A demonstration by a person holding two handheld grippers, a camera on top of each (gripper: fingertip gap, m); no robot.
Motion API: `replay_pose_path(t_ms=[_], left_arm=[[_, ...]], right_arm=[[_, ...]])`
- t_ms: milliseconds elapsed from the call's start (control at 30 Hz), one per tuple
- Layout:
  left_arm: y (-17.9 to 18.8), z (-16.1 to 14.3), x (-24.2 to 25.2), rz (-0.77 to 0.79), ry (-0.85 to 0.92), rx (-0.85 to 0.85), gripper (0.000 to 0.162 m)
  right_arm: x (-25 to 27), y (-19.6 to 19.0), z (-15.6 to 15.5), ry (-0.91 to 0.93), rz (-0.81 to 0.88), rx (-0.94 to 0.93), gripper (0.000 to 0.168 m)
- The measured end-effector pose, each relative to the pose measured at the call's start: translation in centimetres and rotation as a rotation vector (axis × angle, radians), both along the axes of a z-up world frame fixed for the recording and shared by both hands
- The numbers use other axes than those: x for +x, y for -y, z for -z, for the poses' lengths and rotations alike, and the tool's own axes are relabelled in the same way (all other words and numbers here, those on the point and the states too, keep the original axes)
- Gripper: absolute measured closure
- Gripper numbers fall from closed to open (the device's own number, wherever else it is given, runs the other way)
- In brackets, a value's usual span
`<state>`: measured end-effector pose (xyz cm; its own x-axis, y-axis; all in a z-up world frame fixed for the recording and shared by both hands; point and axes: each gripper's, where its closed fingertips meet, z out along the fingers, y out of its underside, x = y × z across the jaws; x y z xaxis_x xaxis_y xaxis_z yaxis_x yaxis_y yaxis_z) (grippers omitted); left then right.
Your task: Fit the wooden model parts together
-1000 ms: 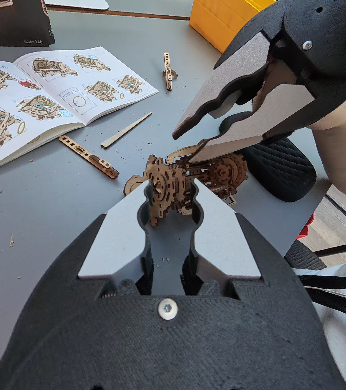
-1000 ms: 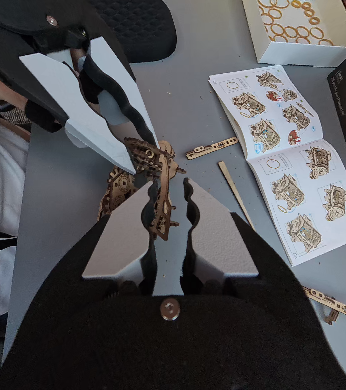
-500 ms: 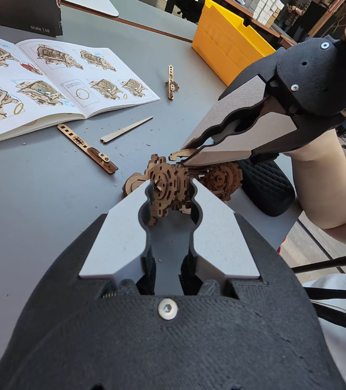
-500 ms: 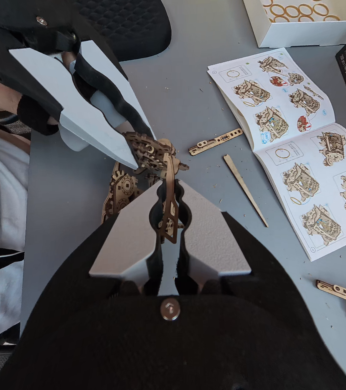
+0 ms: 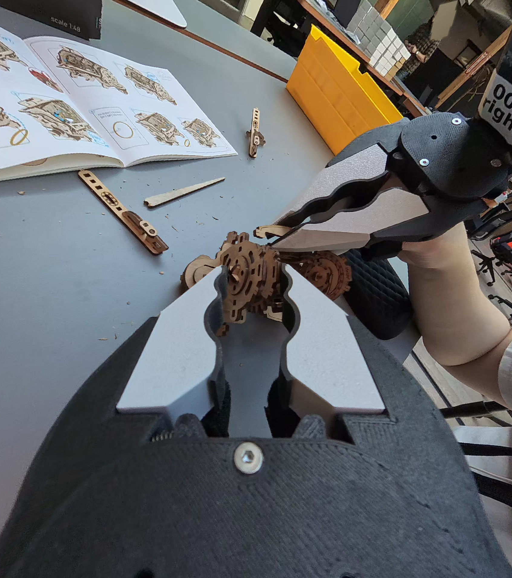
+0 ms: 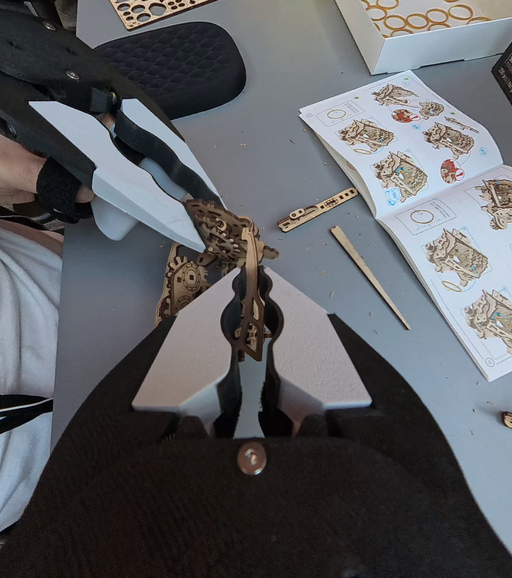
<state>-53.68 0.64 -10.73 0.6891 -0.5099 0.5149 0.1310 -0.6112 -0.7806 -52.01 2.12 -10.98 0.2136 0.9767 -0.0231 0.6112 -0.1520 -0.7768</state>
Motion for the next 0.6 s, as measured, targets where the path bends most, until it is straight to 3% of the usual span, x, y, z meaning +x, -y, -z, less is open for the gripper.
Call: replay_pose_path(t_ms=[33, 600], left_arm=[[0.02, -0.01, 0.04, -0.001, 0.008, -0.007, 0.131], [0.15, -0.2, 0.06, 0.017, 0.036, -0.045, 0.131]], right_arm=[[0.05, 0.01, -0.01, -0.003, 0.0, -0.003, 0.162], [0.17, 0.05, -0.11, -0.006, 0.027, 0.027, 0.162]])
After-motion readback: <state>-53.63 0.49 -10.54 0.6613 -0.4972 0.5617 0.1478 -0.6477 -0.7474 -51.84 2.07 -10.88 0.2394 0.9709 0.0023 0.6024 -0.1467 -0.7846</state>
